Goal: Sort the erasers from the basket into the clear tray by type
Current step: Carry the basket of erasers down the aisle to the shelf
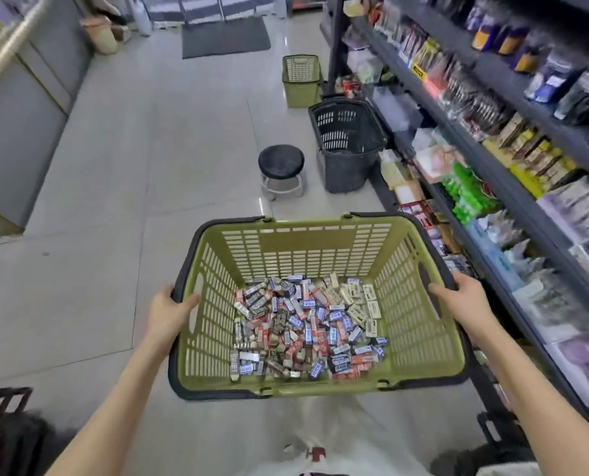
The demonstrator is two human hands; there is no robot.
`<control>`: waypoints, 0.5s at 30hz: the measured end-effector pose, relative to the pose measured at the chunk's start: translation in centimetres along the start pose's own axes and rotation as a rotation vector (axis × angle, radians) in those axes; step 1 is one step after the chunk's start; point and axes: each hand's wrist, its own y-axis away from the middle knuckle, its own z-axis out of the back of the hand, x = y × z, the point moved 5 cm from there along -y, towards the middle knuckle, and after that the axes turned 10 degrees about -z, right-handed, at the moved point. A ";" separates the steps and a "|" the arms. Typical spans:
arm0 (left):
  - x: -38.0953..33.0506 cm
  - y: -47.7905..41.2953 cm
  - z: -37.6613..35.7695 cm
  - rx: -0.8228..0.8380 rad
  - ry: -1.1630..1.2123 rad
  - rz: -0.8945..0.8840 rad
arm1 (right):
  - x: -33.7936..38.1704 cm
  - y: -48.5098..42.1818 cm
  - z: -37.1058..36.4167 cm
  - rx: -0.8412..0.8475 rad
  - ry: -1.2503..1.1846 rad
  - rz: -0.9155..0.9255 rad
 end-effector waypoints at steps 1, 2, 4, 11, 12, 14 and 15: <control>-0.7 -2.6 -0.8 0.001 -0.004 -0.009 | 1.4 -1.9 -0.5 0.001 -0.008 -0.014; -1.5 -5.0 -1.6 0.002 -0.011 -0.014 | 2.9 -3.9 -1.0 0.003 -0.012 -0.025; -3.3 -9.8 -3.0 -0.001 -0.030 -0.019 | 6.0 -7.8 -1.8 -0.005 -0.015 -0.014; -10.6 -25.6 -6.6 0.007 -0.080 -0.045 | 18.1 -19.7 -3.7 -0.002 -0.058 -0.005; -11.5 -27.9 -7.1 0.012 -0.078 -0.045 | 19.7 -21.4 -3.9 -0.004 -0.054 -0.001; -13.5 -32.5 -8.1 0.021 -0.066 -0.048 | 22.9 -24.8 -4.4 -0.021 -0.042 0.011; -14.4 -35.0 -8.7 0.023 -0.066 -0.057 | 24.4 -26.5 -4.6 -0.033 -0.042 0.013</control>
